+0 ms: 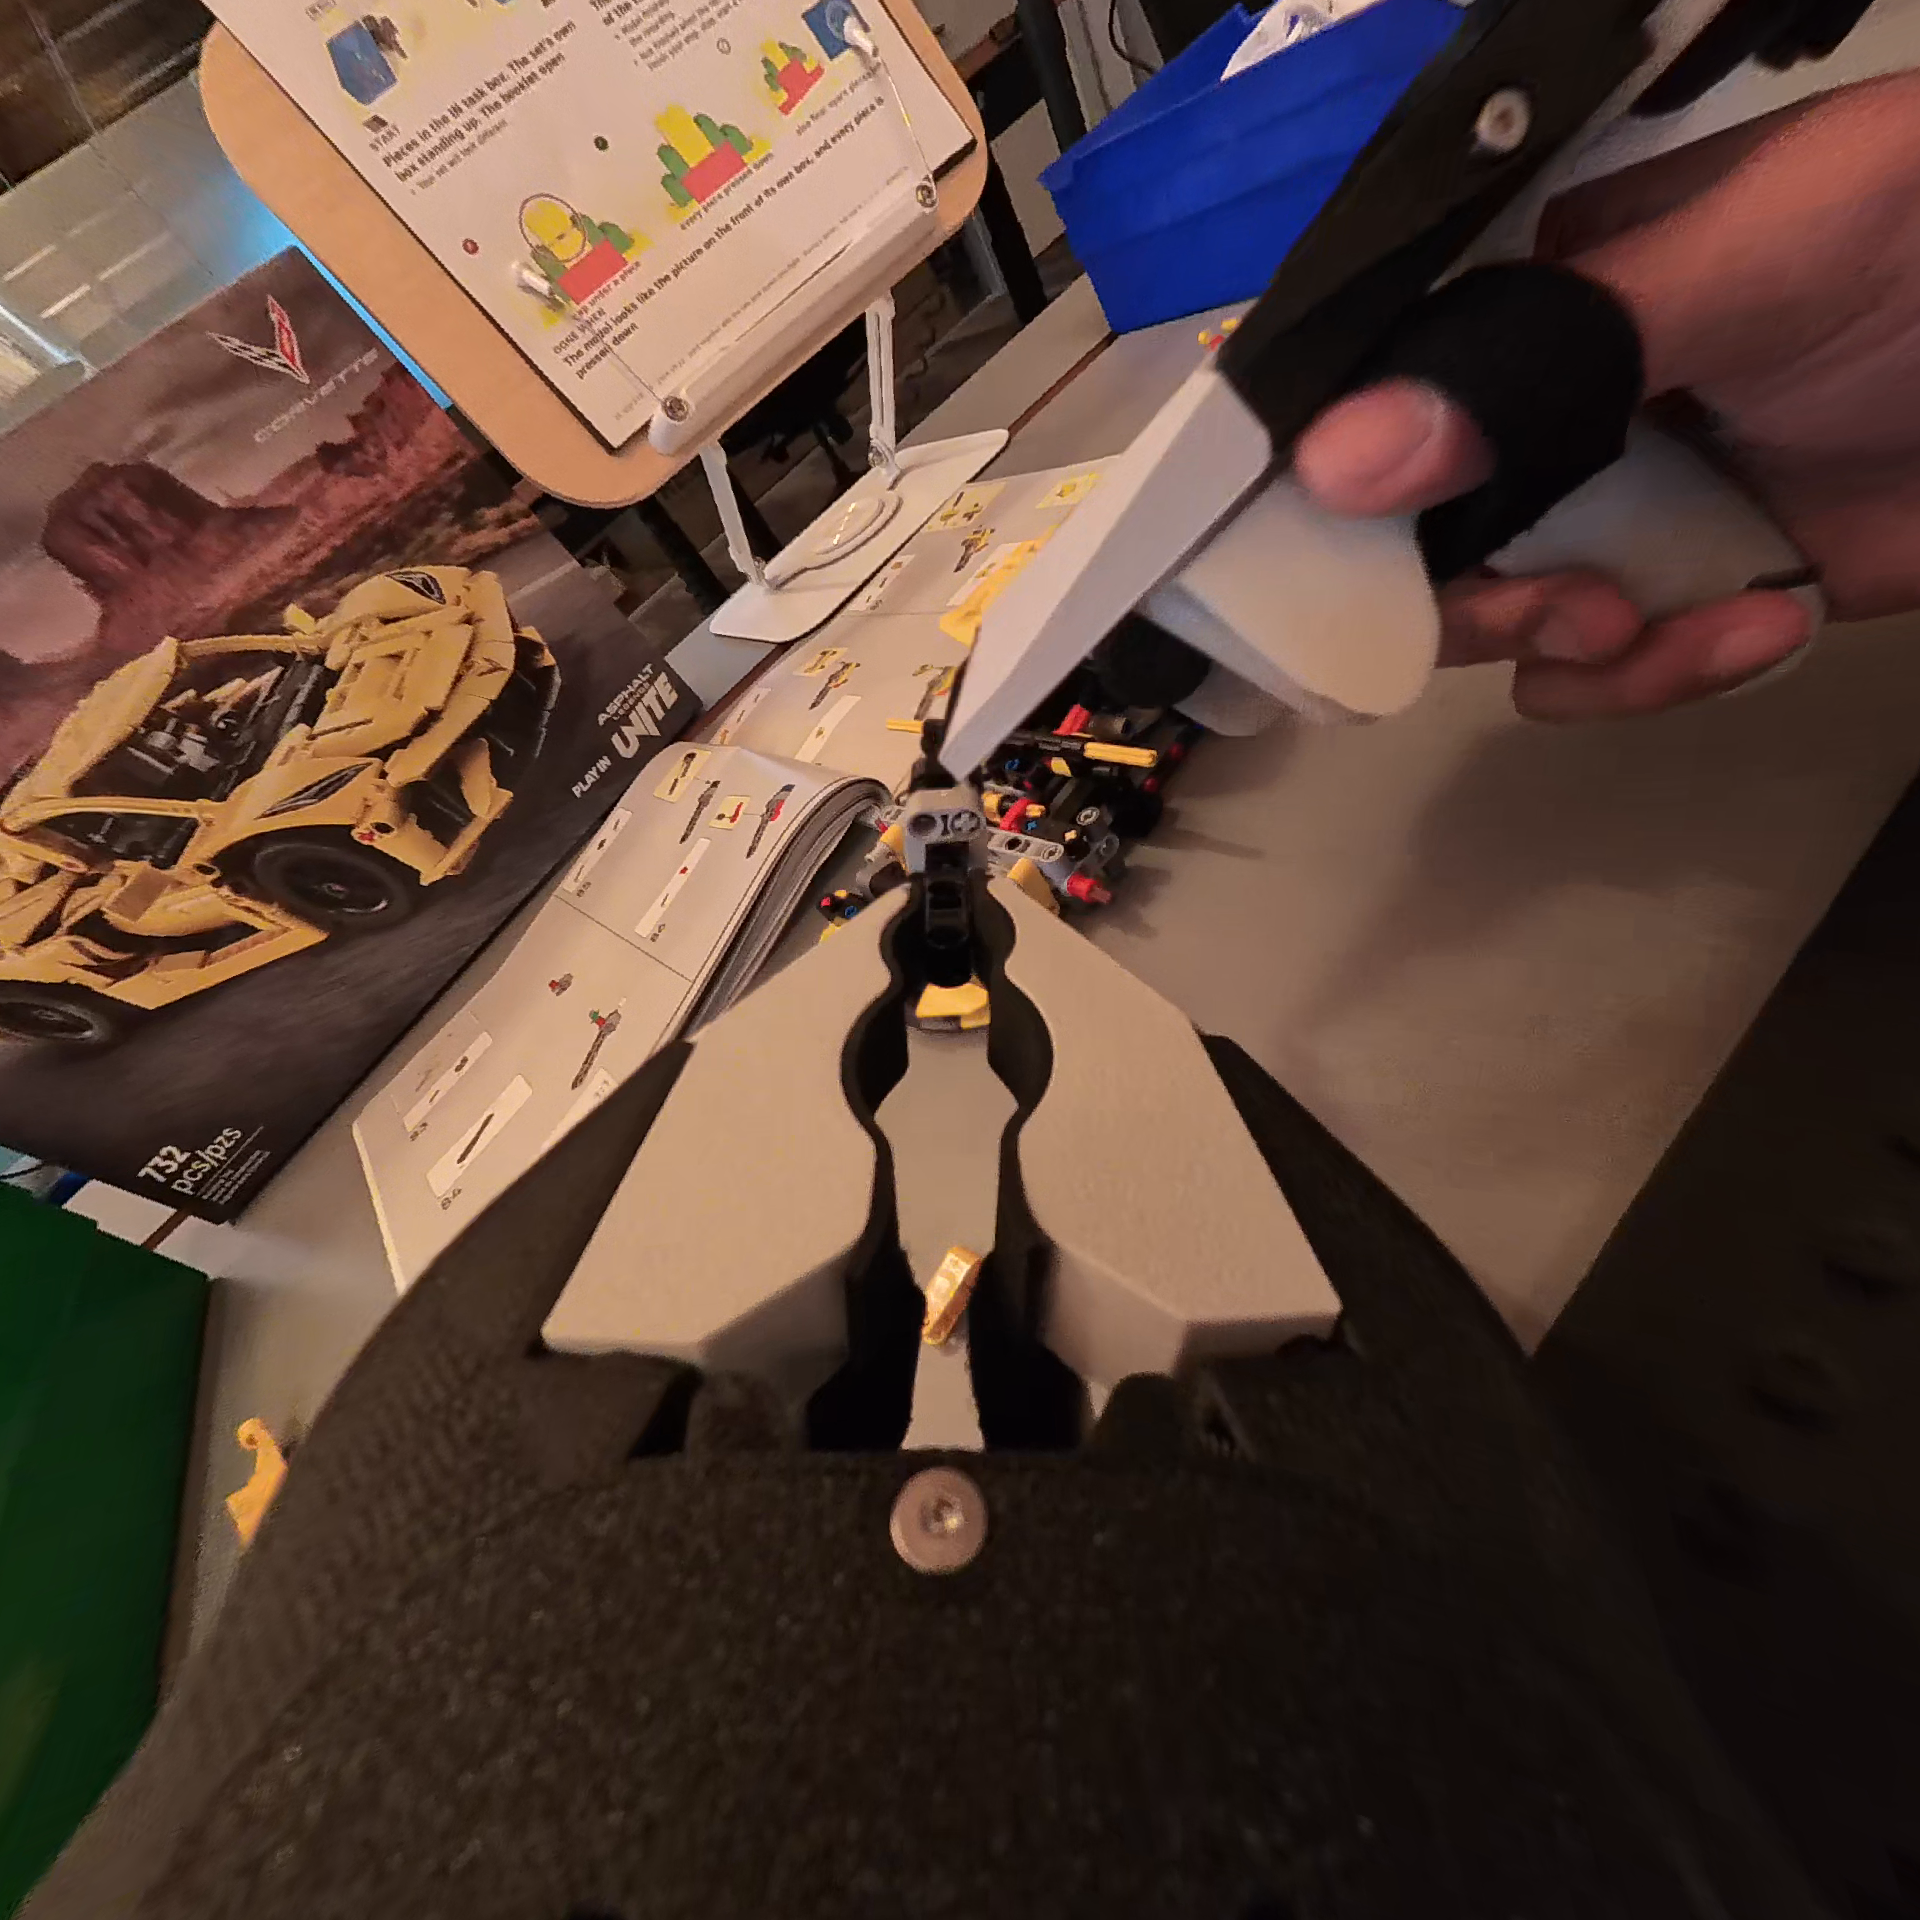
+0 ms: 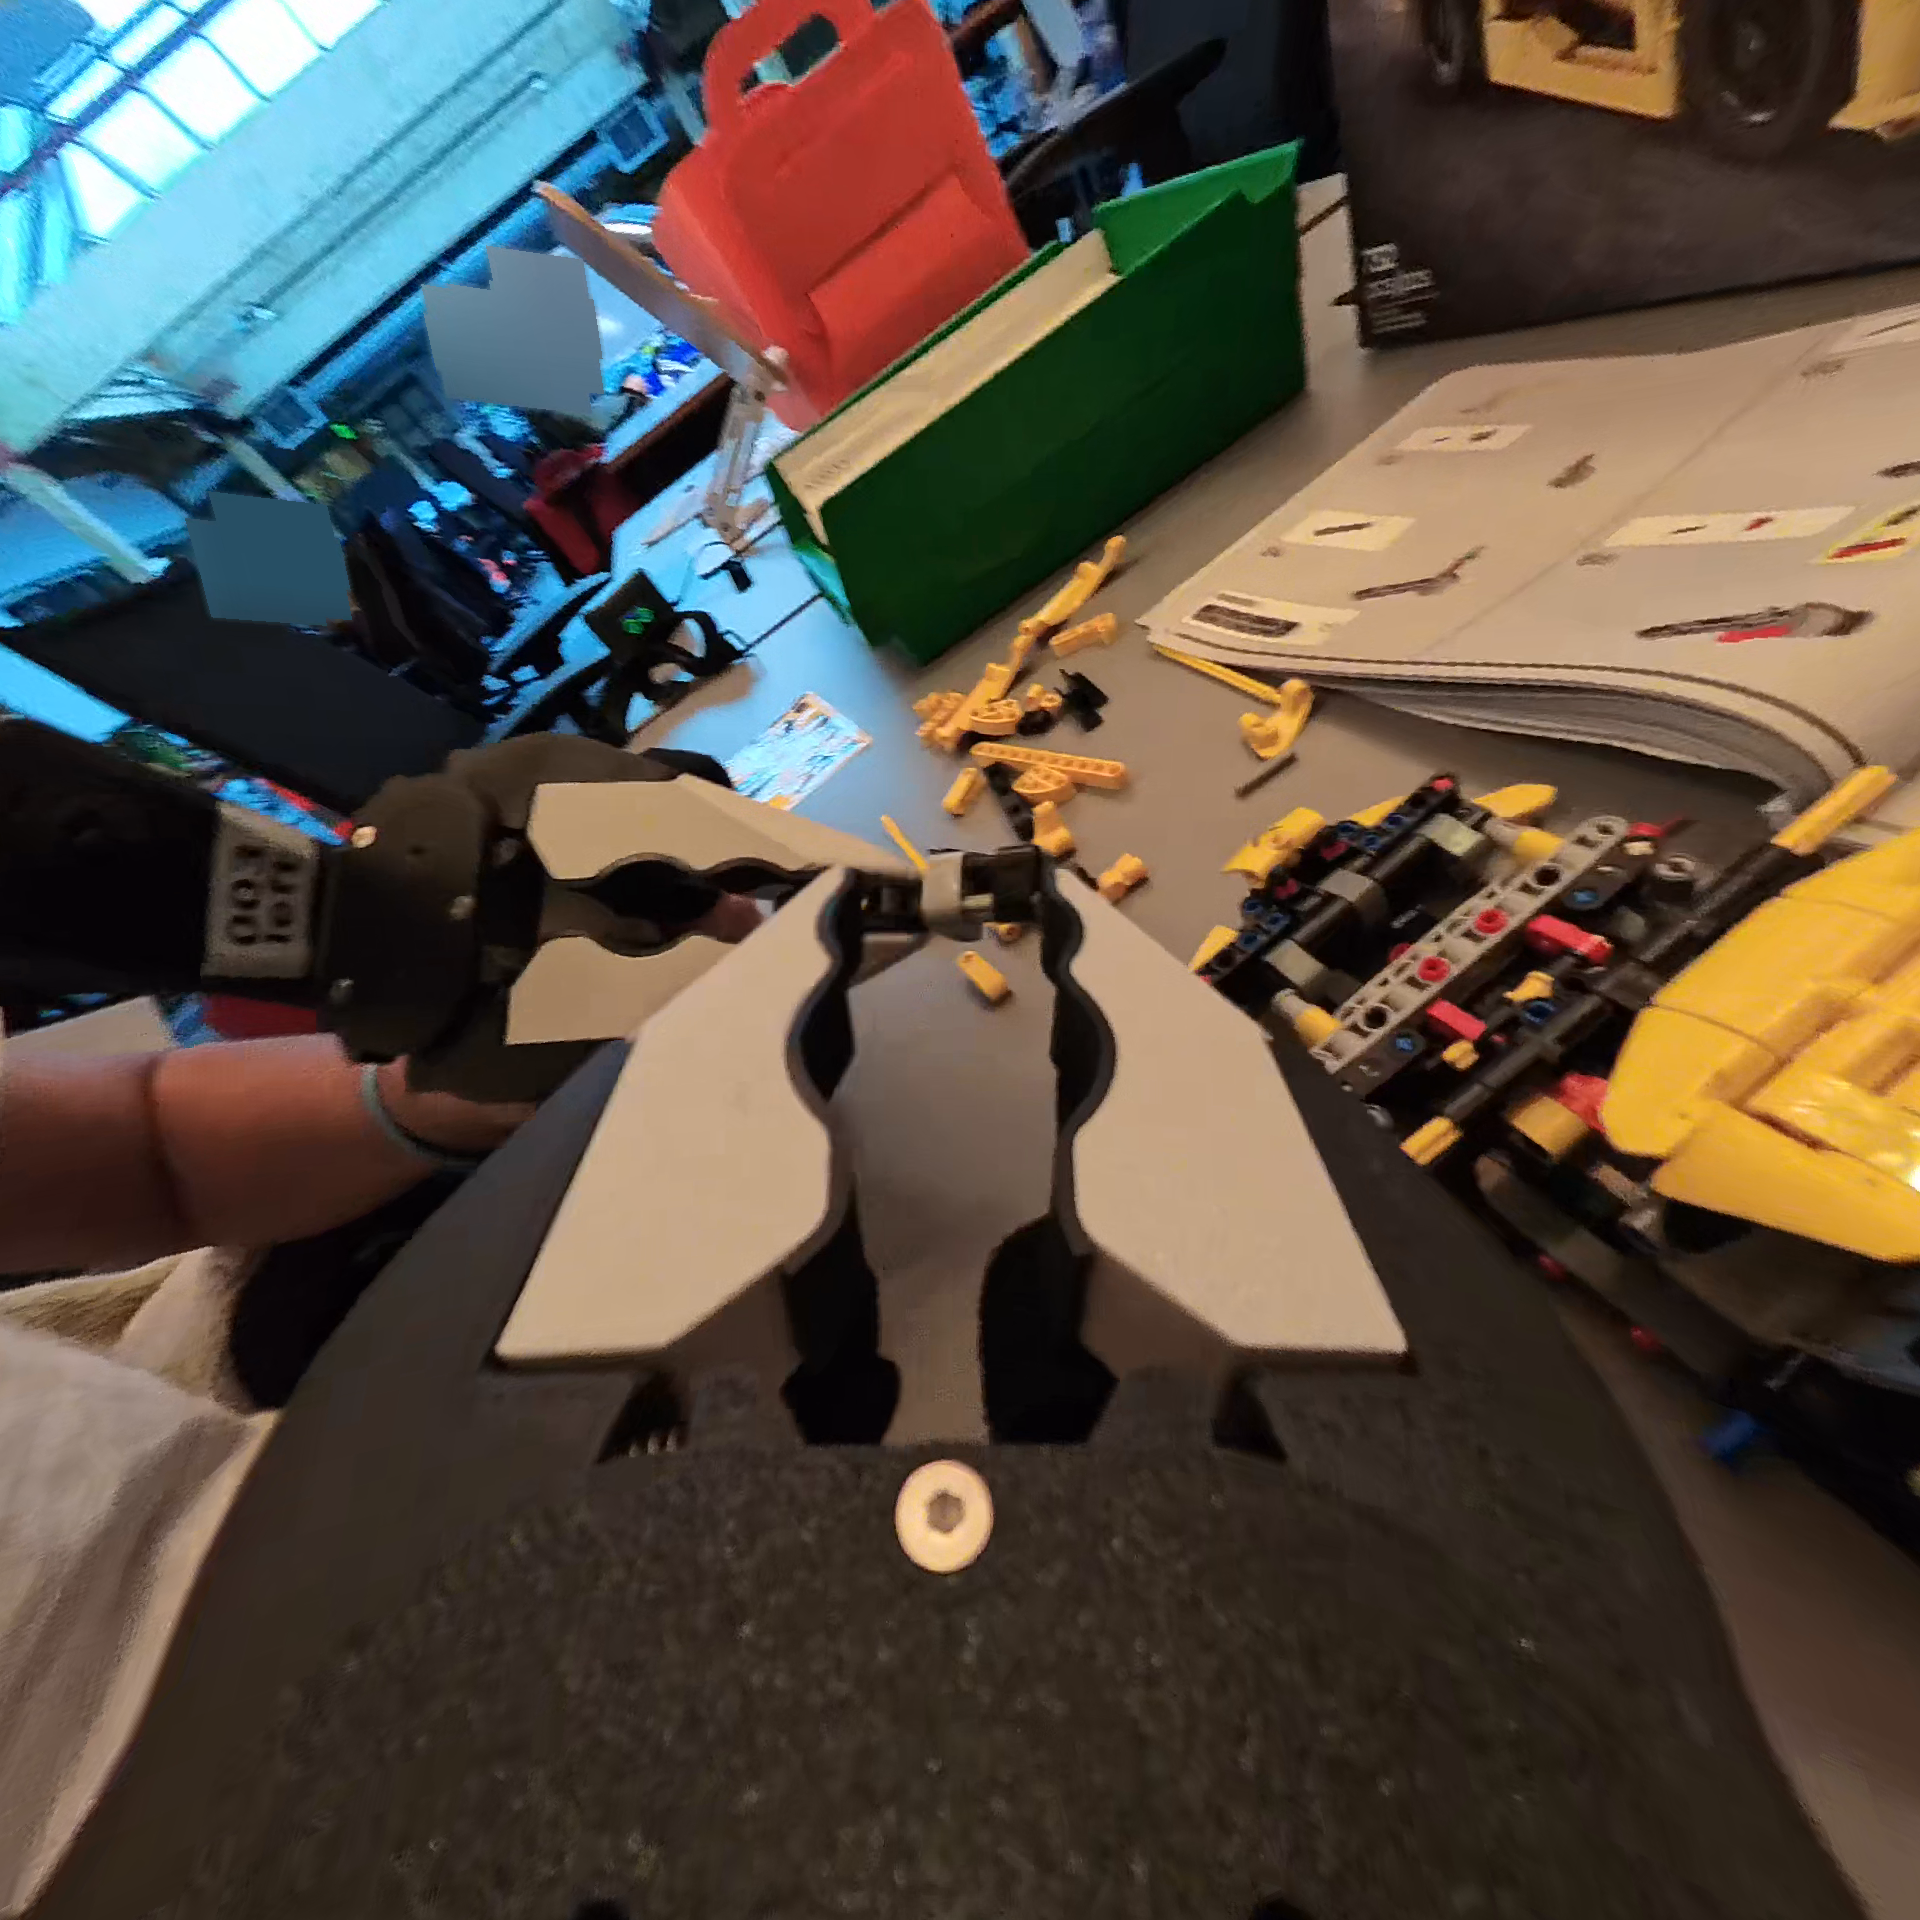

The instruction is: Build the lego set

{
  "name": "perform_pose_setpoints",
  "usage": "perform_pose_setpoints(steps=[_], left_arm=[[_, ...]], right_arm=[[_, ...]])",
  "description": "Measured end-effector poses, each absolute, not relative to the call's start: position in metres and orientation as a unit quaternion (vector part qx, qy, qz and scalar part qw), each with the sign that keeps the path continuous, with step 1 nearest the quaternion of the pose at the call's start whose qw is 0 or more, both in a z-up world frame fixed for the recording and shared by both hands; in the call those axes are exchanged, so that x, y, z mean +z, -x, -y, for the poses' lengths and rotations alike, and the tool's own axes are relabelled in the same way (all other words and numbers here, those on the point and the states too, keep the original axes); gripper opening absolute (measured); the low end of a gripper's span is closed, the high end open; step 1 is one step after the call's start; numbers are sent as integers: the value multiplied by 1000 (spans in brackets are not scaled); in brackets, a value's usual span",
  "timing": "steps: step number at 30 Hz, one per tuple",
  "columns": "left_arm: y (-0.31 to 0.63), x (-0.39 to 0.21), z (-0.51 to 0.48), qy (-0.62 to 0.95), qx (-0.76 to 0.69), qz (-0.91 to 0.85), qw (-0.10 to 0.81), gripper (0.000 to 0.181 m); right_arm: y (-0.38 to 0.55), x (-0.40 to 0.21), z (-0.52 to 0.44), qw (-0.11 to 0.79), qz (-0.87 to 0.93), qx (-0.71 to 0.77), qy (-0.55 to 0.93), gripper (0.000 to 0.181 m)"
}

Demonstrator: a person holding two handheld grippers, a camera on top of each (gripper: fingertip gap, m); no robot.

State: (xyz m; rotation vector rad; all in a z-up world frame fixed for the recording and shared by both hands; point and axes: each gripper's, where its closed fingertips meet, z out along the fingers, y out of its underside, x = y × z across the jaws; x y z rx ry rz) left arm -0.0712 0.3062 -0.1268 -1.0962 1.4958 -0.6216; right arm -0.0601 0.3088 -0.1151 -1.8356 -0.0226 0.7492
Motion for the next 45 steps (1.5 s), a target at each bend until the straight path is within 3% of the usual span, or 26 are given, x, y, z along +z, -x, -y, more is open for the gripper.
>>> perform_pose_setpoints(steps=[2, 7, 13, 18, 25, 30, 45], left_arm=[[71, -127, -306, 464, -266, -636, 557, 7], [70, -129, -302, 438, -221, -653, 577, 7], [70, -131, -299, 408, -163, -667, 602, 7], [68, -129, -295, 396, -158, -668, 609, 7], [70, -126, -293, 408, -199, -659, 600, 7], [70, -128, -295, 398, -166, -666, 609, 7], [69, -131, -290, 391, -165, -675, 604, 7]], right_arm=[[62, -115, -307, 545, 22, 325, 773, 38], [55, -128, -311, 543, 66, 206, 811, 24], [56, -130, -310, 543, 83, 167, 819, 24], [54, -129, -306, 534, 85, 176, 822, 23], [56, -122, -304, 555, 170, 45, 813, 21], [56, -127, -307, 541, 108, 158, 819, 24], [57, -127, -305, 546, 108, 157, 816, 23]])
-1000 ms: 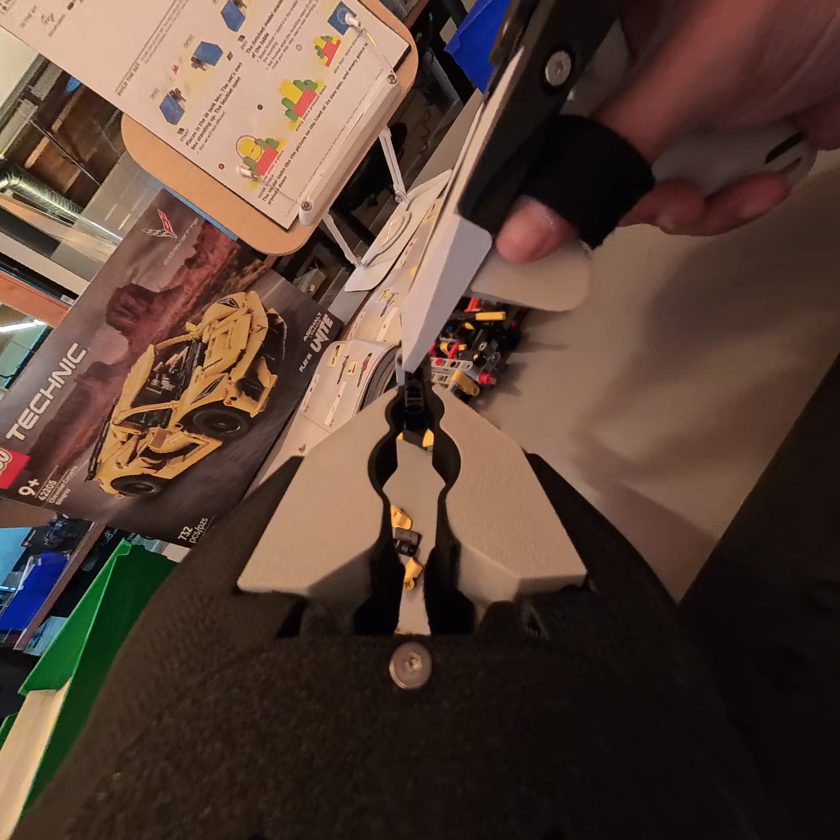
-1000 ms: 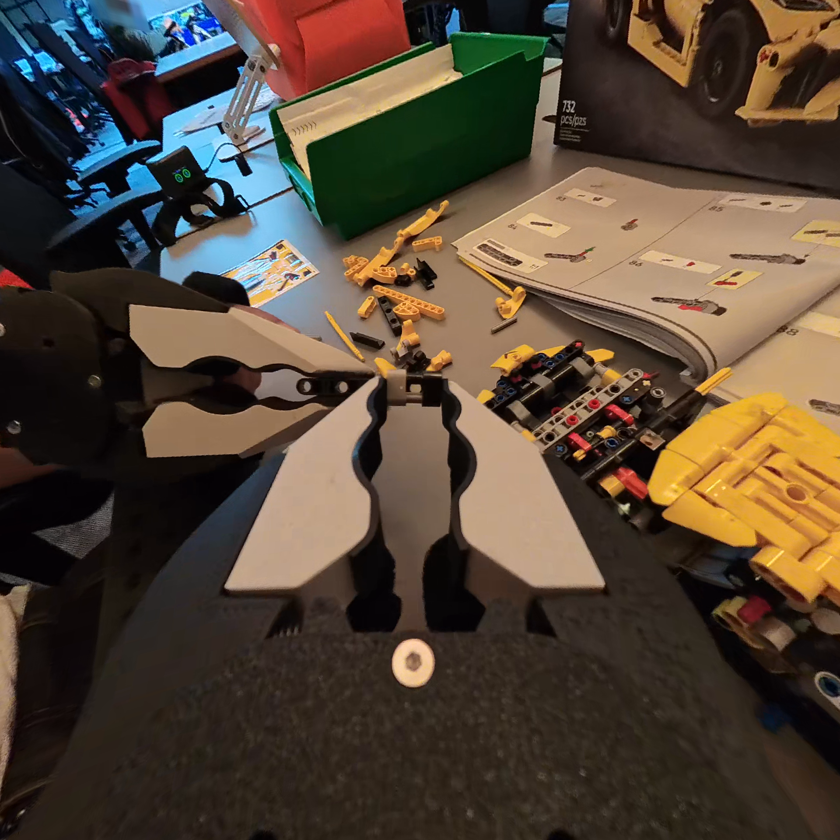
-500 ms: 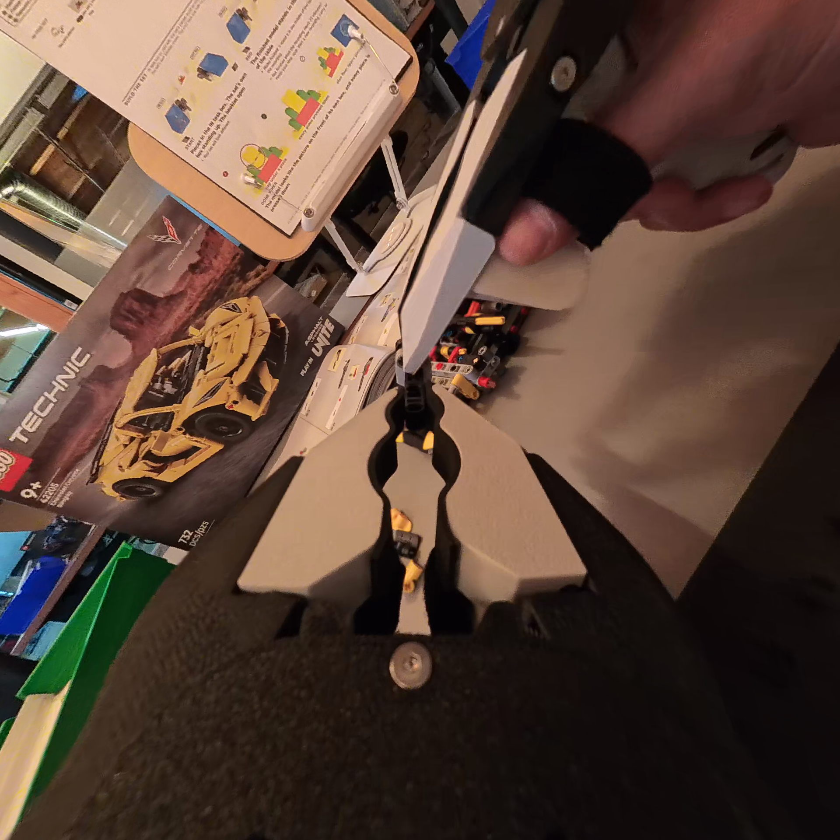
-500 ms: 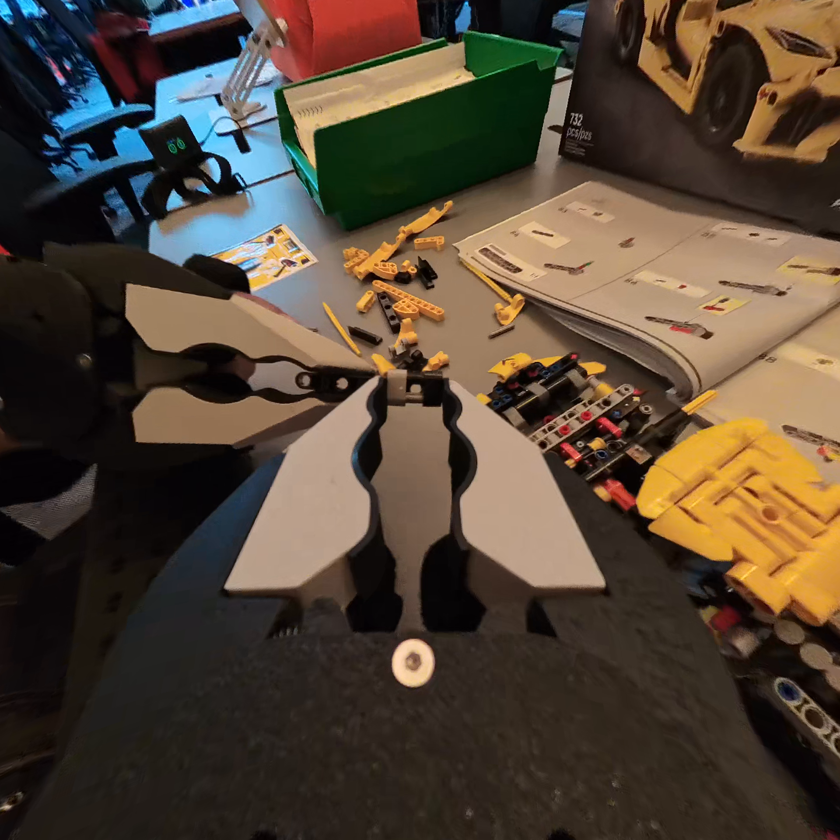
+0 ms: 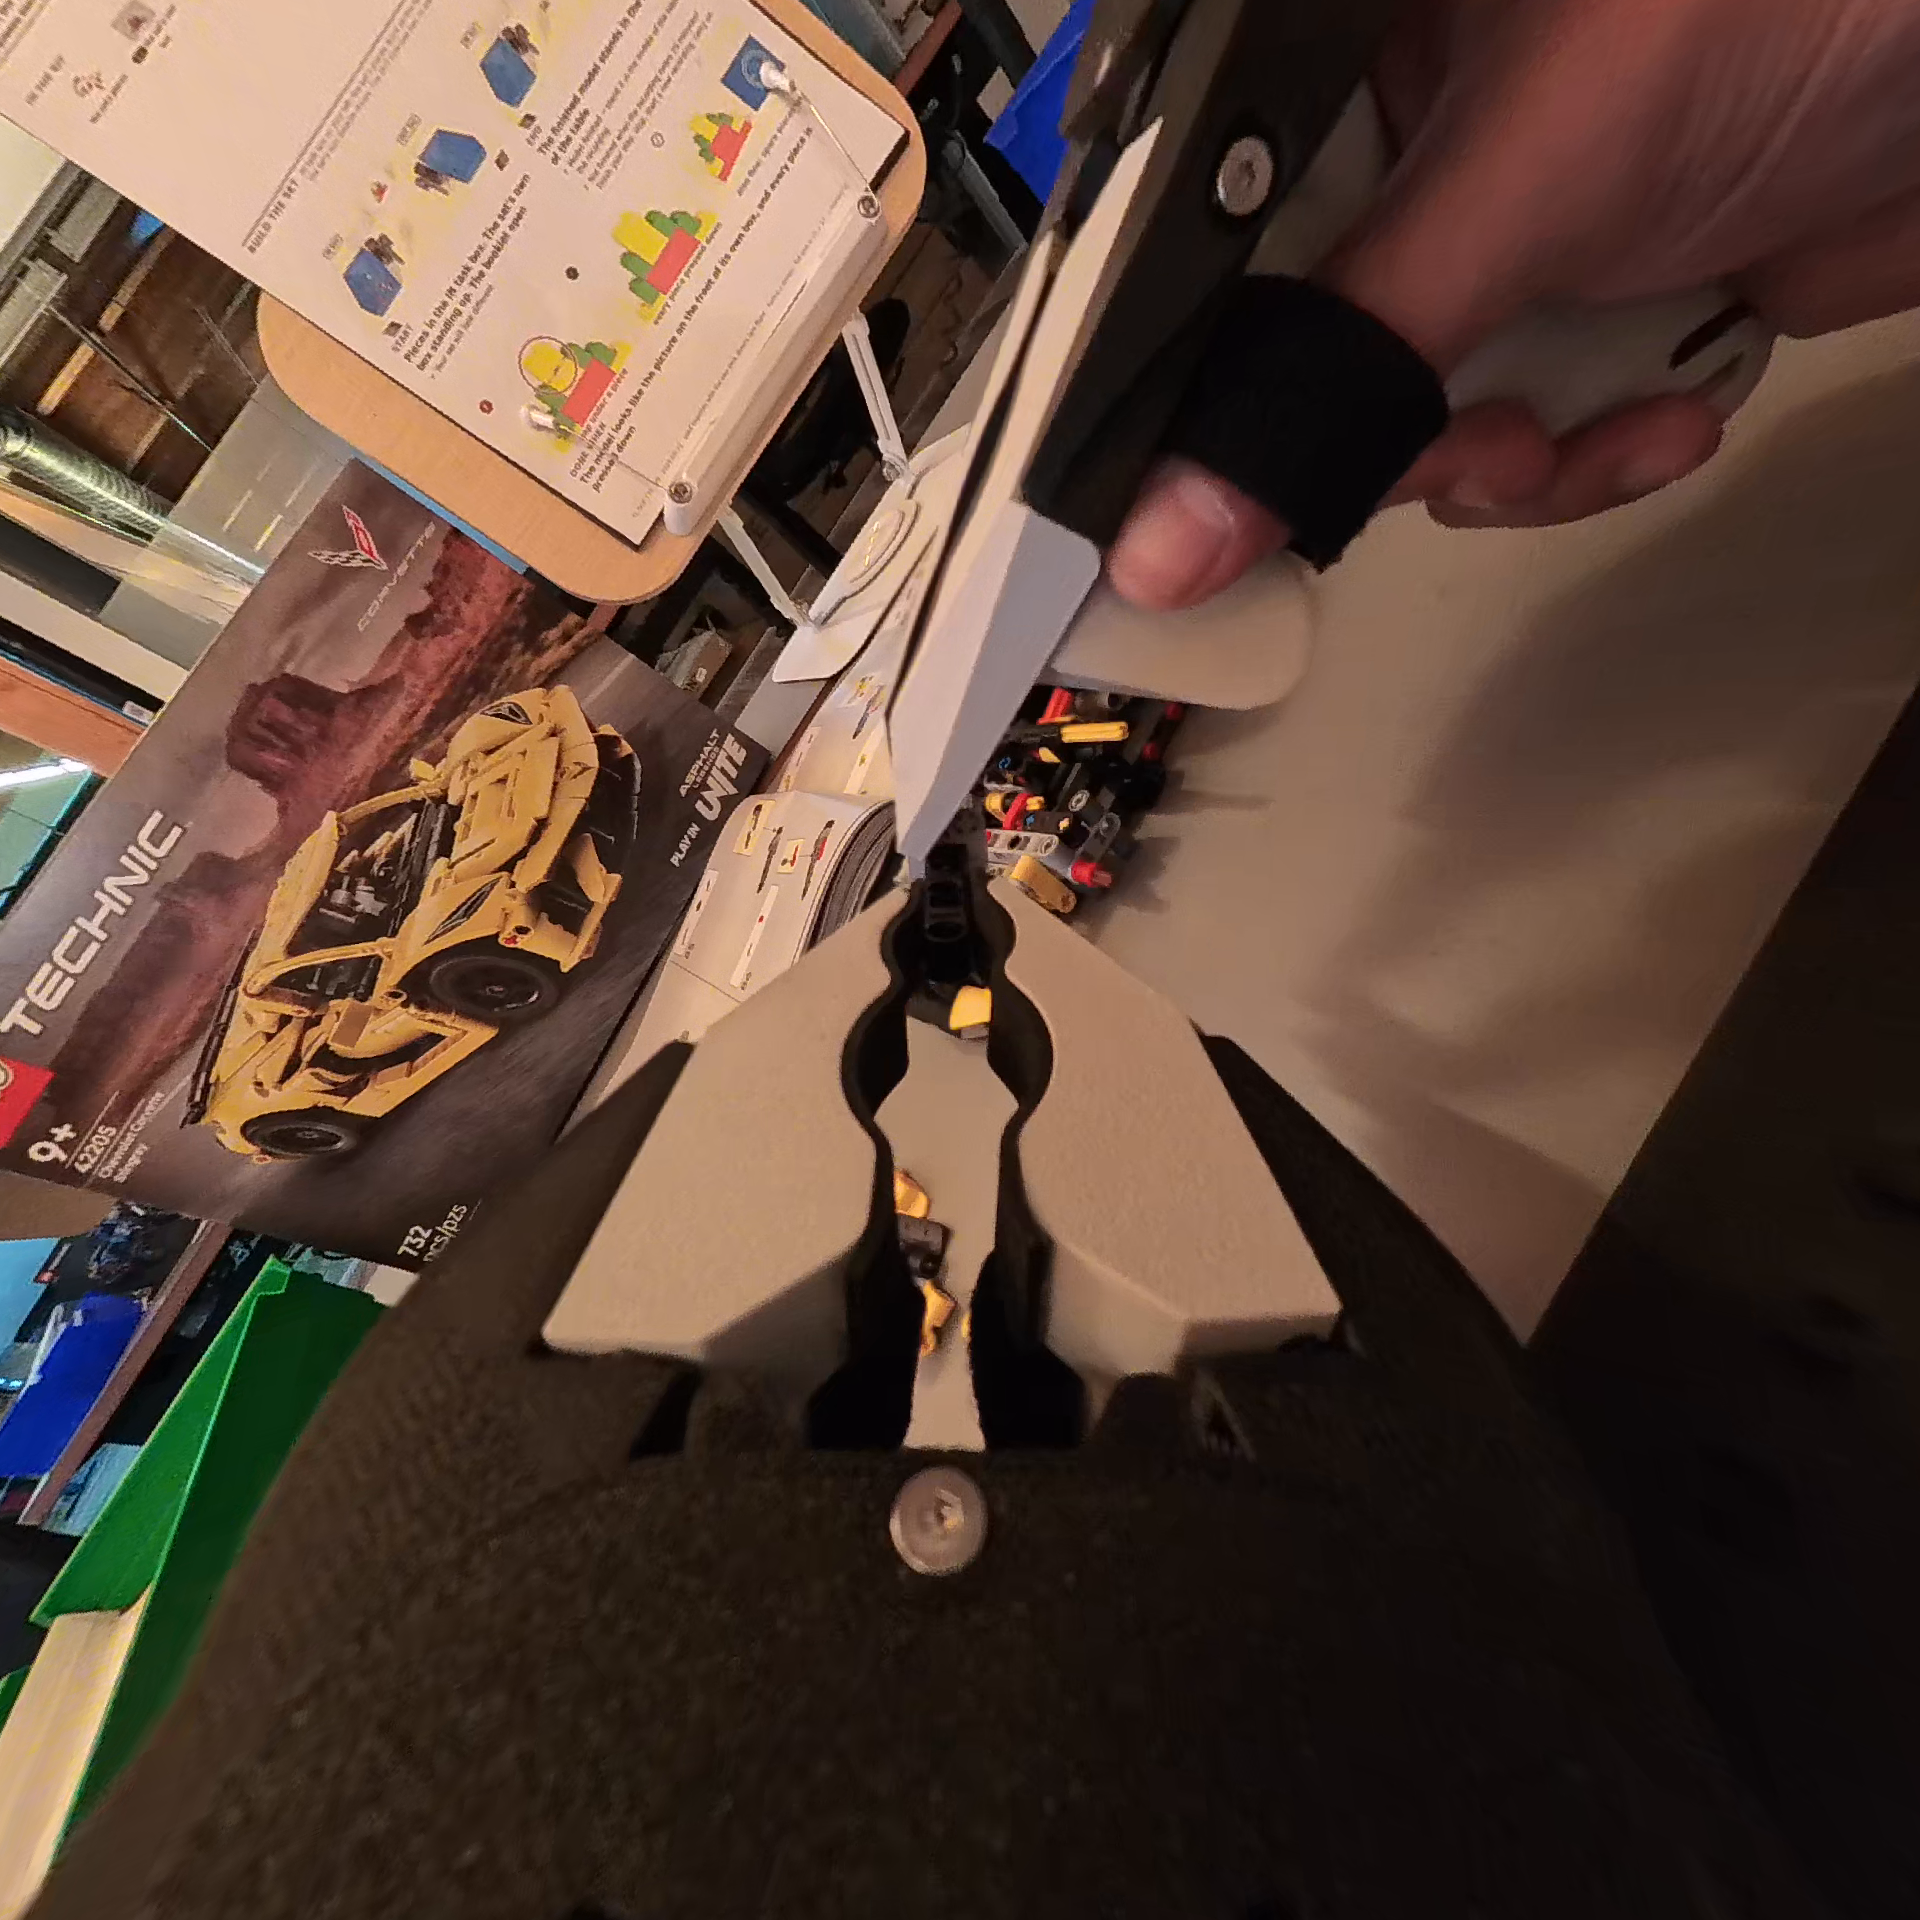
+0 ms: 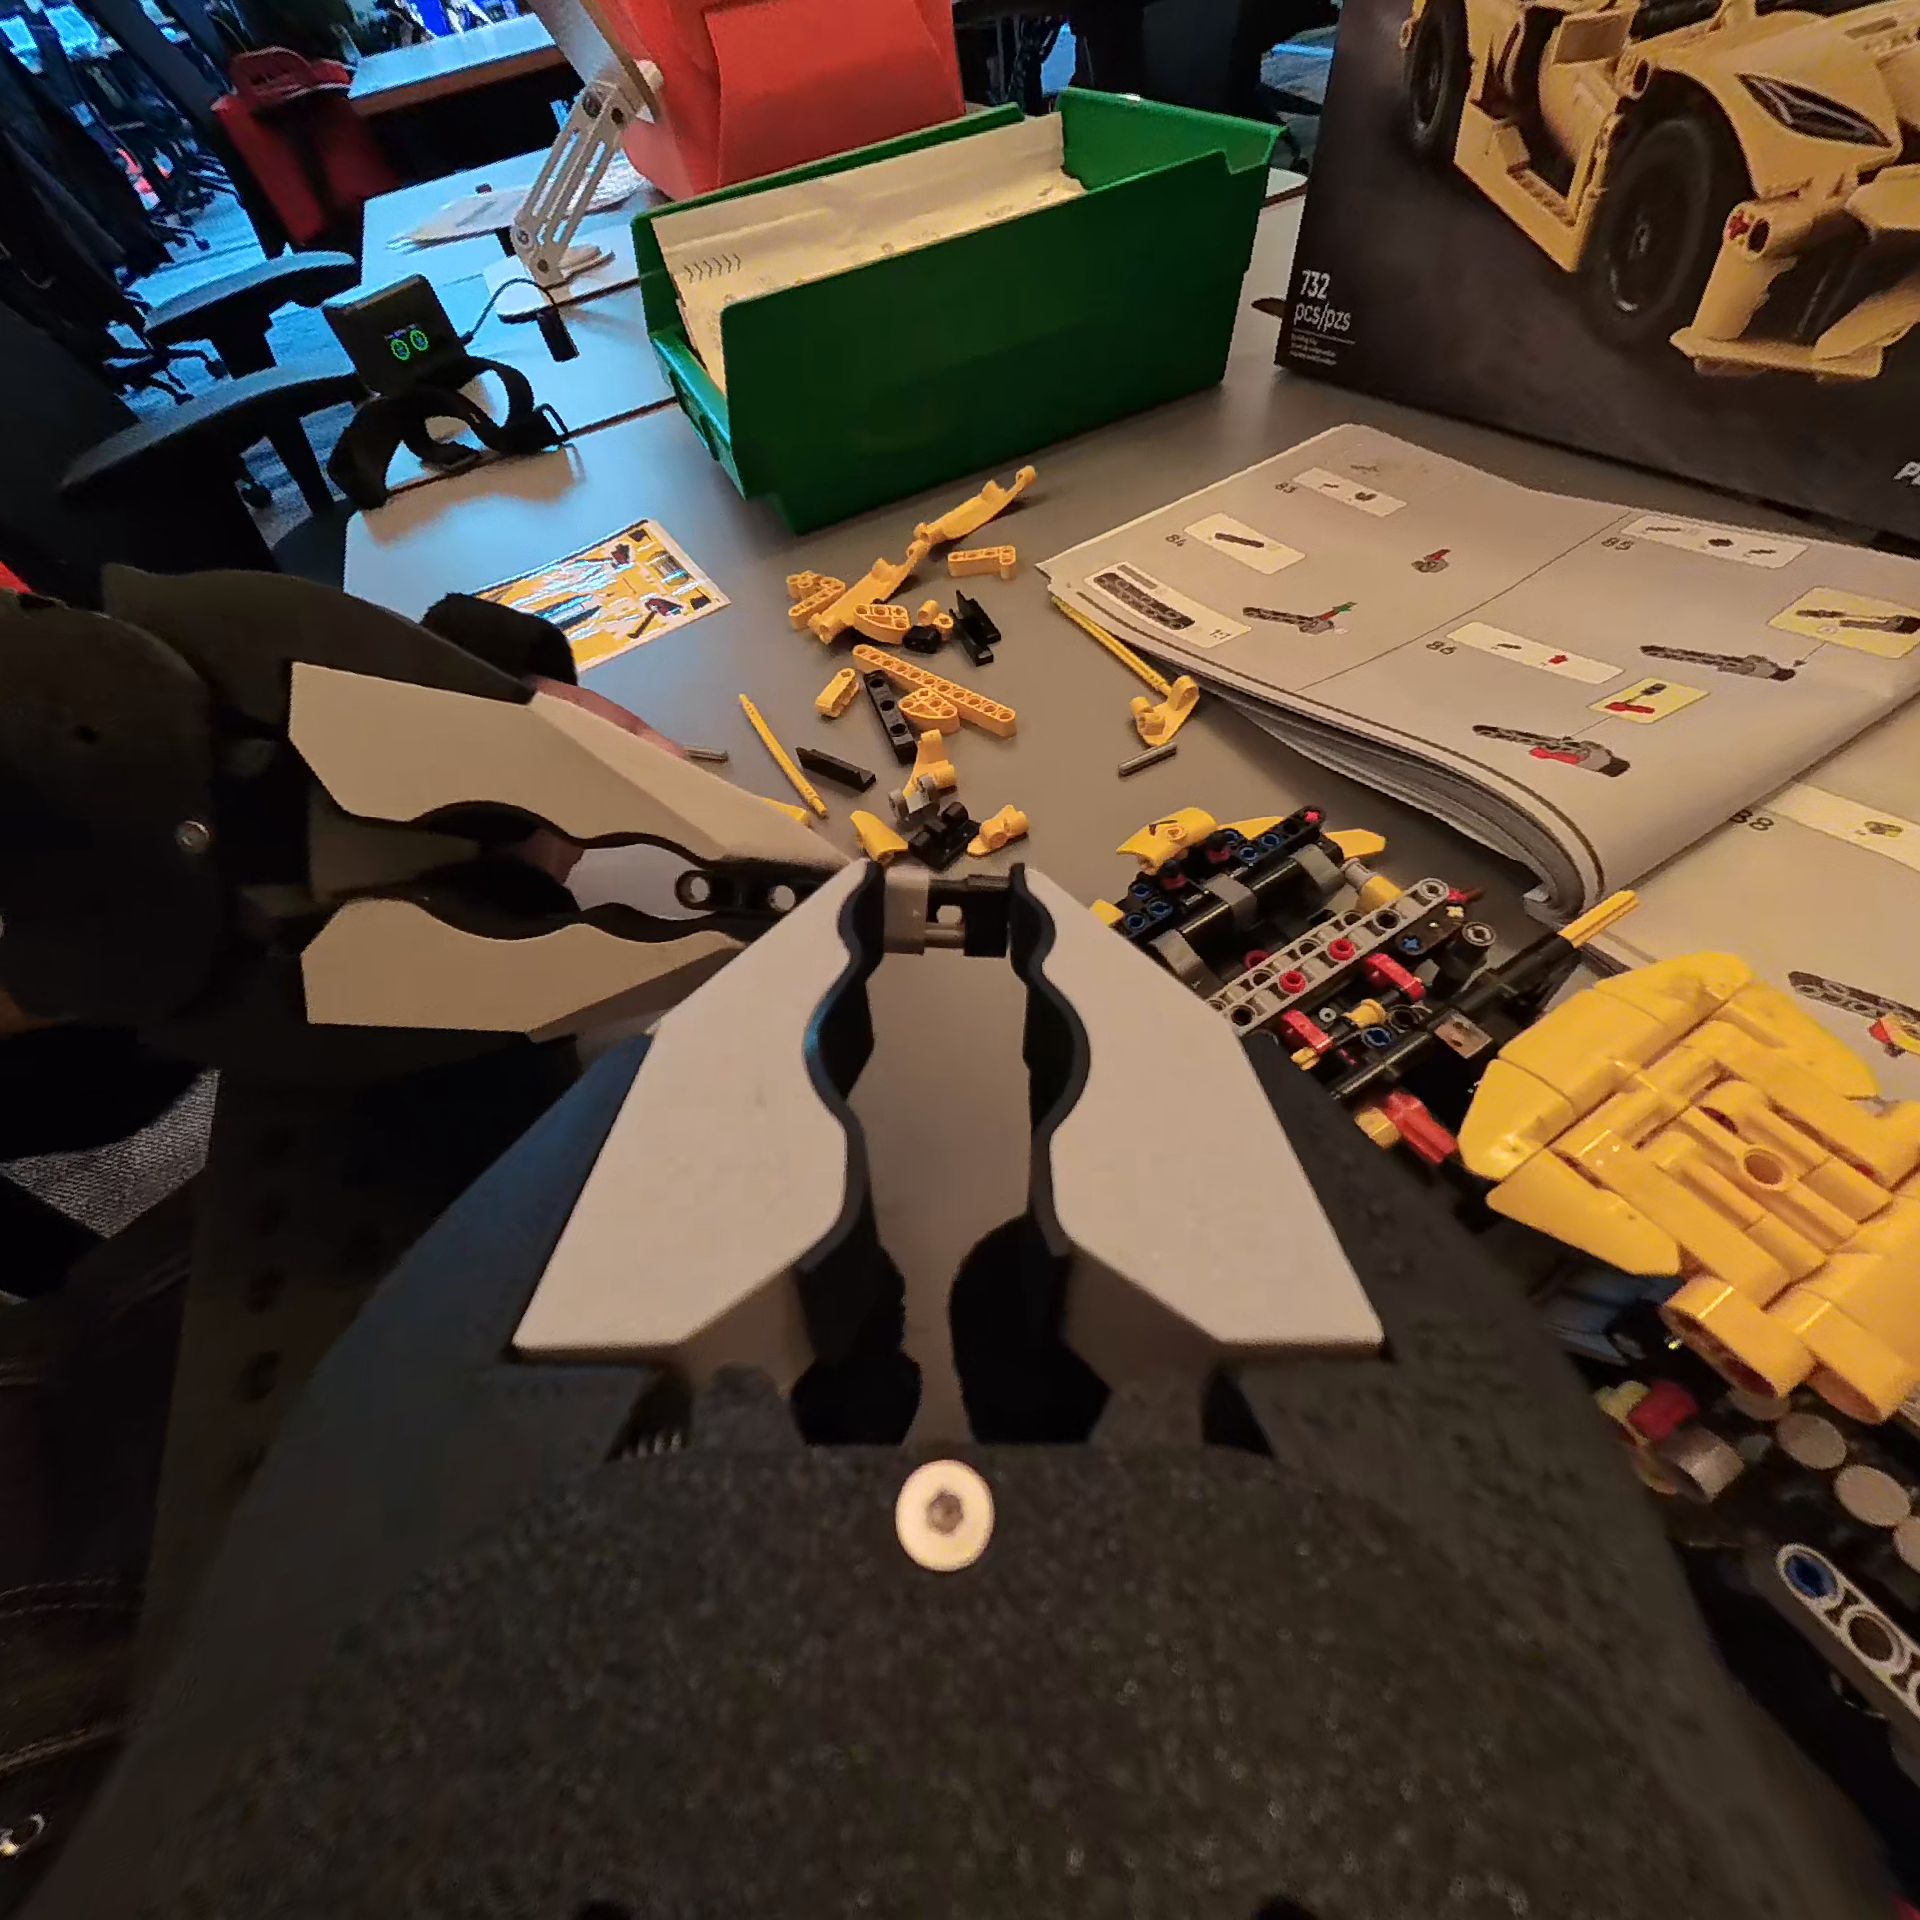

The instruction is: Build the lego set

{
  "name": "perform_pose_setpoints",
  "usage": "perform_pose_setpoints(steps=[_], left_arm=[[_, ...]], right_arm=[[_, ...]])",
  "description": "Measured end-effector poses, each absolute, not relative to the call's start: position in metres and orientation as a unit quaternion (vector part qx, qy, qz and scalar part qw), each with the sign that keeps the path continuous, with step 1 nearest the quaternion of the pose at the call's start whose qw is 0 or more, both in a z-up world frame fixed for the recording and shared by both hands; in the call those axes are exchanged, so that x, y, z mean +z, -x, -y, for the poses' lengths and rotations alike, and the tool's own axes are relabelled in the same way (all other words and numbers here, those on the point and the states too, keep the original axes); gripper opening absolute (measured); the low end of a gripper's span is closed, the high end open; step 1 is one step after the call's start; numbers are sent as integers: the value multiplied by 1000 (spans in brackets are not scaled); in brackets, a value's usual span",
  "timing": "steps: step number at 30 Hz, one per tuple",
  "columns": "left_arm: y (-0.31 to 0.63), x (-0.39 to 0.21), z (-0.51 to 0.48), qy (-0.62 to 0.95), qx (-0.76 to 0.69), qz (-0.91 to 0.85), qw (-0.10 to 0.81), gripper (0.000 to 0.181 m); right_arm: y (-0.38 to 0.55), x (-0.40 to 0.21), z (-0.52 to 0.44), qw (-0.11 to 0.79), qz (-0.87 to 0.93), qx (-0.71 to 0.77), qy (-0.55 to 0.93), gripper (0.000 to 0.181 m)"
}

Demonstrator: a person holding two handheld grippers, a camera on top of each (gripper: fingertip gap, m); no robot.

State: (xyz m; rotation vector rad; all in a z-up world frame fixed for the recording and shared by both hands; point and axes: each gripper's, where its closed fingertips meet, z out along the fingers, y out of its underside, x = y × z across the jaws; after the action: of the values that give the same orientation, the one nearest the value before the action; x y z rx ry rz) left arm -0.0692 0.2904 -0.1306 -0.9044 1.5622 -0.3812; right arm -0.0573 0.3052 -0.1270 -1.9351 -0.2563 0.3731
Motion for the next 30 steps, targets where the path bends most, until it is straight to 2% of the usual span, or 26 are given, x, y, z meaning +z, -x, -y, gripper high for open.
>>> perform_pose_setpoints(steps=[6, 7, 10, 14, 18, 24, 26, 30], left_arm=[[70, -130, -288, 380, -143, -676, 615, 7], [69, -129, -288, 379, -144, -675, 617, 7], [71, -122, -287, 378, -167, -663, 624, 7], [71, -121, -290, 382, -167, -661, 625, 7], [72, -121, -293, 403, -205, -652, 608, 7], [70, -125, -293, 403, -192, -660, 604, 7], [70, -126, -292, 398, -189, -664, 604, 7], [69, -125, -288, 388, -195, -667, 606, 7]], right_arm=[[57, -126, -302, 544, 119, 122, 822, 22], [61, -125, -301, 544, 124, 124, 820, 15], [62, -117, -300, 561, 108, 156, 806, 14], [63, -116, -303, 570, 109, 162, 798, 15], [63, -109, -301, 568, 91, 260, 776, 22], [60, -123, -302, 551, 111, 218, 798, 26], [62, -124, -303, 547, 109, 221, 800, 16], [61, -124, -300, 532, 103, 250, 802, 15]])
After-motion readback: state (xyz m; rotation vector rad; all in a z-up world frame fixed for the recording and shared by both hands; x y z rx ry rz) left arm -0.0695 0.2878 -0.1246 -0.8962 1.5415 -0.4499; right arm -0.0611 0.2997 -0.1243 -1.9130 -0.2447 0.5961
